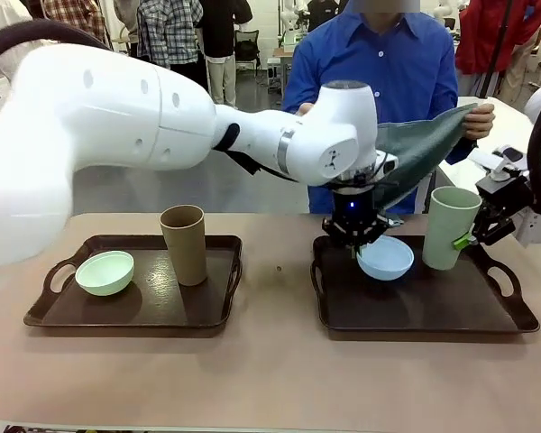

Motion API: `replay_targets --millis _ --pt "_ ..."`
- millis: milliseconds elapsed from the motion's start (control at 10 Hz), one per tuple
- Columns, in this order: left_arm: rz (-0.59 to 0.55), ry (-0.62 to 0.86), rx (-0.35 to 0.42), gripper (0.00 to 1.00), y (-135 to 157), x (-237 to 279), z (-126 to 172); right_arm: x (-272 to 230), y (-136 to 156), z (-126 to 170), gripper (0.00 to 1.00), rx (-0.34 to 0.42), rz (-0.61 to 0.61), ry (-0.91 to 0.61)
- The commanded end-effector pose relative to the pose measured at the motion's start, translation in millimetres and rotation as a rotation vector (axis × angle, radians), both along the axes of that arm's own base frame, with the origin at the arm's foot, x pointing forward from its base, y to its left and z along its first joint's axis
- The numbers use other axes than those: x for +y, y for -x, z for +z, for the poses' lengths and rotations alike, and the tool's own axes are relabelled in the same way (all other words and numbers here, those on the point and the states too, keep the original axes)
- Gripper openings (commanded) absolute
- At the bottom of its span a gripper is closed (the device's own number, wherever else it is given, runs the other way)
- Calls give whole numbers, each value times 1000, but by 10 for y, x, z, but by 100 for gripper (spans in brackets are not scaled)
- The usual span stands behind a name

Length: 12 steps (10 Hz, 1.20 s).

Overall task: Set up a tray with a mat and arrange the tableware.
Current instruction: Pick up the Picnic Bowl and Reusable plastic cup from the Handle tray in front of the human's position and hold them in the air.

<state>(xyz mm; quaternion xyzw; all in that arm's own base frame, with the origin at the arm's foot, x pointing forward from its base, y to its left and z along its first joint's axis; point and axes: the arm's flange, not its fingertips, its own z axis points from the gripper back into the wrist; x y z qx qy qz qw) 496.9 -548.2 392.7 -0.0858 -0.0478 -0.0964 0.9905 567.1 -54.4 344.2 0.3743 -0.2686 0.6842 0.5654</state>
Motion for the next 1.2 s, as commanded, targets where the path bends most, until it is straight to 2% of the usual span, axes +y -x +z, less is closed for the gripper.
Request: replay_targets --millis 0,200,600,800,900,1100 --pt "-24 44 -11 0 156 231 503 34 318 438 81 -70 -30 -16" --pt "-33 62 -100 0 275 326 1092 -13 549 978 81 -148 -38 5" --pt "-32 38 -211 0 522 391 1790 -224 1073 1884 81 -268 -92 -5" --pt "-24 42 -223 0 579 489 1879 -256 1105 2007 81 -266 -121 -4" --pt "-41 68 -209 0 502 383 1896 -342 1061 2023 81 -280 -74 18" --pt "-41 68 -209 0 502 383 1896 -342 1061 2023 81 -280 -74 18"
